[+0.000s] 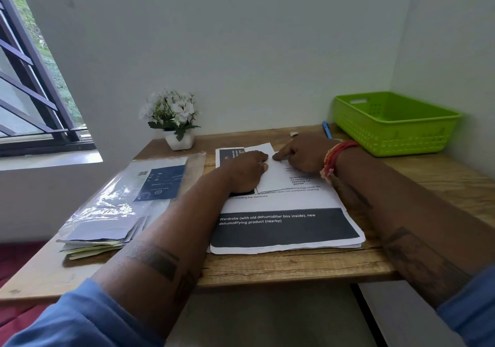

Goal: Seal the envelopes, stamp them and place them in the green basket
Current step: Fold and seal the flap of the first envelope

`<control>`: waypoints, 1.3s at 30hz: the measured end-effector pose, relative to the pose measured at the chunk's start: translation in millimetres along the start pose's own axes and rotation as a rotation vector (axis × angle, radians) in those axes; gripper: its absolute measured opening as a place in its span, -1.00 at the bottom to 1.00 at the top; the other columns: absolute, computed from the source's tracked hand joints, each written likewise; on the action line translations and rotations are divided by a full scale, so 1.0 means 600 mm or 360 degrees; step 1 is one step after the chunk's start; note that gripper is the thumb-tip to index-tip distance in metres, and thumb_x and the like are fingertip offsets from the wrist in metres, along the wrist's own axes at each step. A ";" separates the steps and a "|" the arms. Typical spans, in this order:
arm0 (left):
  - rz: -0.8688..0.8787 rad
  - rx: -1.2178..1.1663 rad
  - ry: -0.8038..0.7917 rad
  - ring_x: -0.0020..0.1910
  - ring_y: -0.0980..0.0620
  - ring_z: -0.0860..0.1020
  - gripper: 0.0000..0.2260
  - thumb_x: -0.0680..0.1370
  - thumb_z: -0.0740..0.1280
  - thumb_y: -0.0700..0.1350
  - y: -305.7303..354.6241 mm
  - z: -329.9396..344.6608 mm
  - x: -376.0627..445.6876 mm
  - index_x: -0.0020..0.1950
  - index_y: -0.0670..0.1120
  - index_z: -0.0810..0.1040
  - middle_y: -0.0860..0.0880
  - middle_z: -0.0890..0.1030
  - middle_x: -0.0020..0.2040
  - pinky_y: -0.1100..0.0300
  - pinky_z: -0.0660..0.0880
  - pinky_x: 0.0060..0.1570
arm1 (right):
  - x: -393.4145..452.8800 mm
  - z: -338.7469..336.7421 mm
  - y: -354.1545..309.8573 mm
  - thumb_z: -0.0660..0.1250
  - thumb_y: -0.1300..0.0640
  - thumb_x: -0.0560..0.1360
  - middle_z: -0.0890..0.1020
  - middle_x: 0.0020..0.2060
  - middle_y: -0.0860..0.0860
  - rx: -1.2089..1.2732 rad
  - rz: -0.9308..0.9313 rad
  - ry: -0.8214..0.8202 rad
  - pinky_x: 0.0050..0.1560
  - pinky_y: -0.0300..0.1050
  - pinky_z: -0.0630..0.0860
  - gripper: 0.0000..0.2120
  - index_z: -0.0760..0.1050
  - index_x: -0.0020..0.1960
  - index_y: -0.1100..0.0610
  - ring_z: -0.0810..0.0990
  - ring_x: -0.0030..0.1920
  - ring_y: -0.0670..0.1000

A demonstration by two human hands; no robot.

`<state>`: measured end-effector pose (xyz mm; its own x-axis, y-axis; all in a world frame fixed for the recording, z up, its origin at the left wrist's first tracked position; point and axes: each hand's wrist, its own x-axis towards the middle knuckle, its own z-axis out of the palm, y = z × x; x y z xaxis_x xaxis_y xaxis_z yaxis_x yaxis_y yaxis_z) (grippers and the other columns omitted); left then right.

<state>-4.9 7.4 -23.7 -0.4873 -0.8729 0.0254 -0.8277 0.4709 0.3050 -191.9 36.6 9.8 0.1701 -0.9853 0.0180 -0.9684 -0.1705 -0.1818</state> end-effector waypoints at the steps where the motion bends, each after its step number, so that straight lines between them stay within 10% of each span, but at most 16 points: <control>1: 0.0007 0.0004 0.0000 0.56 -0.06 0.23 -0.59 0.72 0.08 0.00 0.001 0.000 0.000 0.58 -0.01 0.27 -0.02 0.27 0.59 -0.08 0.13 0.52 | 0.001 0.001 -0.005 0.11 0.21 0.61 0.39 0.48 -0.06 -0.0091 -0.0016 -0.0009 0.34 -0.22 0.27 -0.53 0.46 0.42 -0.13 0.39 0.42 0.04; 18: 0.0025 0.0033 -0.0013 0.54 -0.10 0.26 -0.60 0.72 0.08 0.00 0.000 -0.003 0.000 0.56 0.00 0.29 -0.03 0.29 0.57 -0.16 0.16 0.50 | 0.085 0.030 -0.011 0.12 0.11 0.61 0.40 0.47 0.04 -0.0345 0.0113 0.0042 0.40 -0.01 0.33 -0.53 0.33 0.52 0.00 0.41 0.41 0.13; 23: 0.0017 0.0020 0.0008 0.54 -0.07 0.26 -0.60 0.71 0.09 0.00 -0.003 0.001 0.001 0.56 -0.01 0.29 -0.03 0.29 0.57 -0.13 0.15 0.51 | 0.089 0.043 -0.002 0.05 -0.02 0.60 0.62 0.18 0.08 -0.0320 0.0140 0.0217 0.18 0.05 0.51 -0.63 0.54 0.23 0.04 0.57 0.13 0.14; 34: 0.0128 -0.0045 0.0087 0.52 -0.08 0.30 -0.56 0.71 0.13 0.00 0.010 0.005 -0.008 0.60 0.11 0.18 -0.03 0.33 0.56 0.09 0.20 0.47 | 0.093 0.046 0.009 0.17 -0.20 0.61 0.45 -0.28 0.10 -0.0230 0.0128 0.0476 -0.09 -0.08 0.30 -0.55 0.47 -0.20 0.16 0.50 -0.05 0.13; 39: 0.0106 -0.0066 0.0092 0.52 -0.11 0.31 -0.52 0.68 0.16 0.05 0.007 0.013 0.003 0.59 0.12 0.14 -0.07 0.34 0.55 -0.11 0.22 0.48 | 0.105 0.045 0.014 0.37 -0.05 0.51 0.62 -0.01 0.08 0.0174 0.0218 0.0568 0.07 -0.03 0.43 -0.78 0.57 0.02 0.08 0.55 0.08 0.11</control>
<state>-11.3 8.8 -29.7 -0.5229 -0.8463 0.1017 -0.7813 0.5235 0.3400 -184.4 -26.8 -17.1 -0.0520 -0.9449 0.3231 -0.9493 -0.0536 -0.3096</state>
